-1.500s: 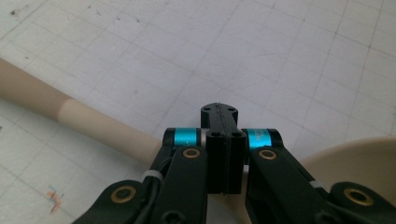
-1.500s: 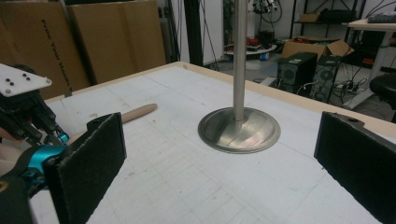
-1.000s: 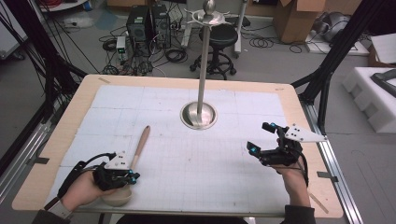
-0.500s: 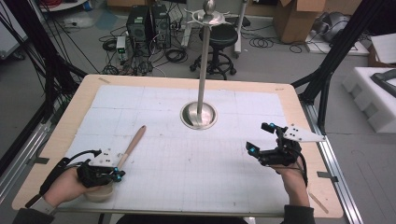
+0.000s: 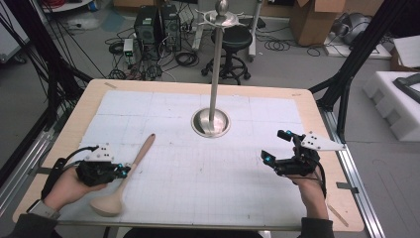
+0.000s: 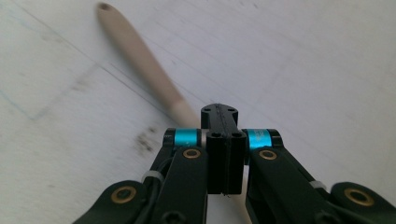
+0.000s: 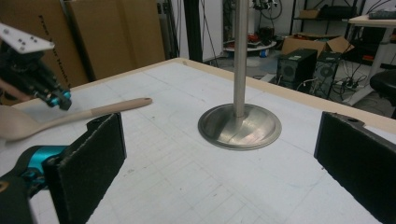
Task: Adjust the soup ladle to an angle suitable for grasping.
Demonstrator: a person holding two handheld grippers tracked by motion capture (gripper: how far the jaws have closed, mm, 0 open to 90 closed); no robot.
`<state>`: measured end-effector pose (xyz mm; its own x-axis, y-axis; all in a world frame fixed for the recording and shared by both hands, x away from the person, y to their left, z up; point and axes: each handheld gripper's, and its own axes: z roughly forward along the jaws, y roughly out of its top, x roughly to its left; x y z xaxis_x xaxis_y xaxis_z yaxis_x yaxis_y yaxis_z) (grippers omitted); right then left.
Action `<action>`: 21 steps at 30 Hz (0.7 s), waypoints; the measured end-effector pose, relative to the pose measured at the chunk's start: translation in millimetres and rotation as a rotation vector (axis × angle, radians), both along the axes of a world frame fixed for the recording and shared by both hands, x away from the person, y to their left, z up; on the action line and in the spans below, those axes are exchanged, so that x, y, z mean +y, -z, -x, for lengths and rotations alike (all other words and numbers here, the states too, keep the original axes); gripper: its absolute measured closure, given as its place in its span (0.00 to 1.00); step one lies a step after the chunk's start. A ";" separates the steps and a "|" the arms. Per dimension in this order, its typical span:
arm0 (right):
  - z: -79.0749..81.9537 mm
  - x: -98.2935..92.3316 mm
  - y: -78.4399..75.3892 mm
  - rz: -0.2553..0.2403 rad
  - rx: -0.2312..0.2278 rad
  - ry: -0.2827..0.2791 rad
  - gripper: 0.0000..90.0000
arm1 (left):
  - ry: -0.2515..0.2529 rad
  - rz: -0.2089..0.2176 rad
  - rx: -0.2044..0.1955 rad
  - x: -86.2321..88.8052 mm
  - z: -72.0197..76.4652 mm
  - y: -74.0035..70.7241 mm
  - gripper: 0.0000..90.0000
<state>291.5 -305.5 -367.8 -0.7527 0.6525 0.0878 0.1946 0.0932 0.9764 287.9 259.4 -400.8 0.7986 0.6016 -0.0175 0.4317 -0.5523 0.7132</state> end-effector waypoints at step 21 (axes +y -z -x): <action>-0.4 -5.4 -2.0 -0.032 -0.009 -0.002 0.01 | -0.162 0.012 -0.009 -24.7 -97.6 17.4 1.00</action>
